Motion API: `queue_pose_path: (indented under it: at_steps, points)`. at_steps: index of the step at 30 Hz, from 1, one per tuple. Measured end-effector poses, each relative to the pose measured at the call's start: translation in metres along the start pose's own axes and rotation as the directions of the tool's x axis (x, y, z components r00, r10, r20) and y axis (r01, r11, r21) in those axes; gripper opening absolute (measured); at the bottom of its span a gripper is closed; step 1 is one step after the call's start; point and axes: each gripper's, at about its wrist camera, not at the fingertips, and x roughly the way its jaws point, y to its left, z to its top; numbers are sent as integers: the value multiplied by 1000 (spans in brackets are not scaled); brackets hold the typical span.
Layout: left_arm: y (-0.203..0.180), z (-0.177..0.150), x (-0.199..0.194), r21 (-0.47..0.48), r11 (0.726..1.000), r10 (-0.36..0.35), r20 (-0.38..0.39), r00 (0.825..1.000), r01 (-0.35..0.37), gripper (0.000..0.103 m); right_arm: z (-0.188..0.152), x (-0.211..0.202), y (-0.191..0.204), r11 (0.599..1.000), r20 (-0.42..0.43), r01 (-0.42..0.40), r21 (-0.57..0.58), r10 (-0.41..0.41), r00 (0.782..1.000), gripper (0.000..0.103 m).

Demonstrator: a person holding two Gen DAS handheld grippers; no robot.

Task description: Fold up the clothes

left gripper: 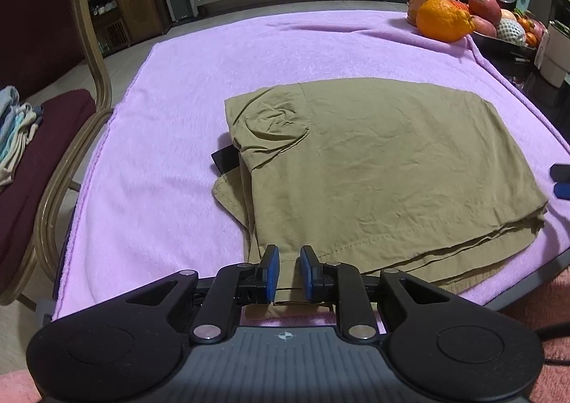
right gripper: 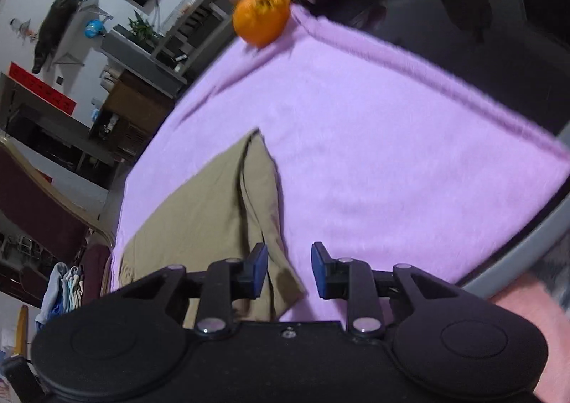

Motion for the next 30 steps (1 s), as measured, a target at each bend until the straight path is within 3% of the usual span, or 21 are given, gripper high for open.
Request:
queue_pose_path:
  at_steps: [3,5,8,11,13,19,21,23,27,30]
  points:
    - [0,0,0,1,1000,-1,1,1000,1,20,3,3,5,1000,-13,-23,-8,23,1000,38]
    - [0,-1,0,2,1000,-2,2,1000,2,20,0,10,9,999,-30,3,-33,-4,1000,58]
    - [0,-1,0,1,1000,-1,0,1000,1,20,-3,21,-5,999,-79,-26,24,28,996,58]
    - [-1,-1,0,5,1000,1,0,1000,-1,20,-3,23,-21,990,-96,-117,82,124,988,58]
    - [-1,-1,1,7,1000,2,0,1000,-2,20,-1,31,-24,977,-137,-184,111,198,971,58]
    - [-2,-1,1,13,1000,8,-1,1000,-8,20,6,50,-3,976,-156,-217,16,217,964,58]
    - [-3,-1,1,16,1000,9,-1,1000,-9,20,5,52,8,984,-150,-169,-49,160,976,52]
    - [-3,-1,1,17,1000,9,-2,1000,-9,20,3,54,18,989,-144,-86,-118,69,987,21]
    - [-4,0,-1,20,1000,7,-4,1000,-7,20,3,49,41,975,-126,9,-223,-37,991,6]
    - [-3,0,-4,9,1000,-7,-4,1000,7,20,-2,34,88,896,-41,82,-437,-111,993,4]
